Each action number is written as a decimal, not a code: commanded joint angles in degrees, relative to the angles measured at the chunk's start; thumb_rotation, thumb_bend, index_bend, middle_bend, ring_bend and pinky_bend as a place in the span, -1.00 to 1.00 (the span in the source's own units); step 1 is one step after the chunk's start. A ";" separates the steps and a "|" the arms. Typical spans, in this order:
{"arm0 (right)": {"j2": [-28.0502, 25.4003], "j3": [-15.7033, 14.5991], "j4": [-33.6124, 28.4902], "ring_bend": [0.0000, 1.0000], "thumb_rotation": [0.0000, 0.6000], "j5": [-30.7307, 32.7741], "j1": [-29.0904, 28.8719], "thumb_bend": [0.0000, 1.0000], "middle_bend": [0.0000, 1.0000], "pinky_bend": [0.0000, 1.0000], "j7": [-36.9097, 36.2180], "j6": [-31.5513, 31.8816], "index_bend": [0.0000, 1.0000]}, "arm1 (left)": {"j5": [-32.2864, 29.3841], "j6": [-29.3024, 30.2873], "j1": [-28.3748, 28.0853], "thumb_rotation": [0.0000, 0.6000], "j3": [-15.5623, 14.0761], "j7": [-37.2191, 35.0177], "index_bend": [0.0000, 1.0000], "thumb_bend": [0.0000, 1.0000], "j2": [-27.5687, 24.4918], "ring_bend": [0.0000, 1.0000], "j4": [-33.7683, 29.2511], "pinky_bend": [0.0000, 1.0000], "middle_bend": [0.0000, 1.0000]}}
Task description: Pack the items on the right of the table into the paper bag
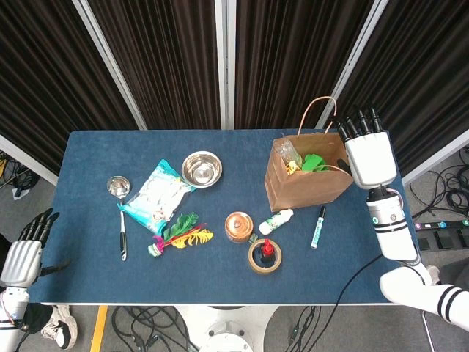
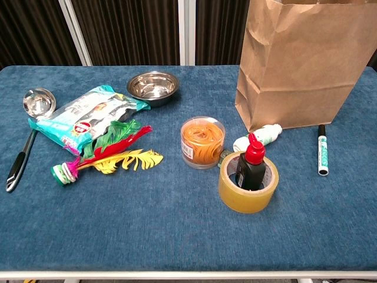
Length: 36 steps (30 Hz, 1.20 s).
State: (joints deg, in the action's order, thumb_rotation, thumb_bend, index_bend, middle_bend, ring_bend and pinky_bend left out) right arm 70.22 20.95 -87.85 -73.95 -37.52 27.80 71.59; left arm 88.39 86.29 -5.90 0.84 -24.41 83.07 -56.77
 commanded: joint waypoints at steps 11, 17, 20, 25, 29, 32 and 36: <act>0.70 6.04 -7.34 -0.80 1.00 -8.02 -4.33 -1.00 -0.54 -0.88 -3.83 9.13 -0.64 | -0.02 0.37 0.03 1.00 0.15 0.51 -0.80 -0.66 -0.48 -0.95 -0.93 -0.71 -0.76; 1.09 4.69 -13.80 -0.76 1.00 -13.26 -6.22 -1.00 -0.54 -0.83 -1.42 9.55 -0.64 | 0.03 0.37 -0.07 1.00 0.19 0.83 -0.80 -0.66 -0.43 -0.95 -1.28 -0.71 -0.76; 1.75 1.15 -16.16 -0.73 1.00 -16.23 -6.13 -1.00 -0.54 -0.80 -0.44 8.22 -0.63 | 0.04 0.34 -0.09 1.00 0.18 0.89 -0.80 -0.66 -0.34 -0.95 -1.32 -0.71 -0.76; 2.12 -6.18 -17.12 -0.65 1.00 -20.55 -4.72 -1.00 -0.48 -0.73 1.10 4.89 -0.56 | -0.18 0.27 0.03 1.00 0.22 0.61 -0.80 -0.66 -0.52 -0.95 -1.23 -0.71 -0.76; 1.74 -11.22 -16.34 -0.62 1.00 -19.54 -3.73 -1.00 -0.46 -0.72 1.08 -0.47 -0.52 | -0.11 0.23 -0.02 1.00 0.18 0.51 -0.80 -0.66 -0.53 -0.95 -1.18 -0.71 -0.76; 2.19 -13.34 -14.27 -0.62 1.00 -18.71 -3.62 -1.00 -0.46 -0.72 0.96 -3.61 -0.52 | -0.10 0.18 -0.04 1.00 0.17 0.46 -0.80 -0.66 -0.36 -0.95 -1.07 -0.71 -0.75; 4.44 -13.96 -10.59 -0.62 1.00 -16.55 -4.00 -1.00 -0.46 -0.72 -0.58 -6.44 -0.52 | -0.16 0.03 0.02 1.00 0.08 0.33 -0.80 -0.66 -0.15 -0.95 -0.75 -0.71 -0.76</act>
State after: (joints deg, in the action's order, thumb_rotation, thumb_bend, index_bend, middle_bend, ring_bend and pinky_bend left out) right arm 73.61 7.40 -99.75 -91.60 -41.46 27.91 66.39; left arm 88.24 86.33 -5.89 0.92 -24.08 82.91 -57.52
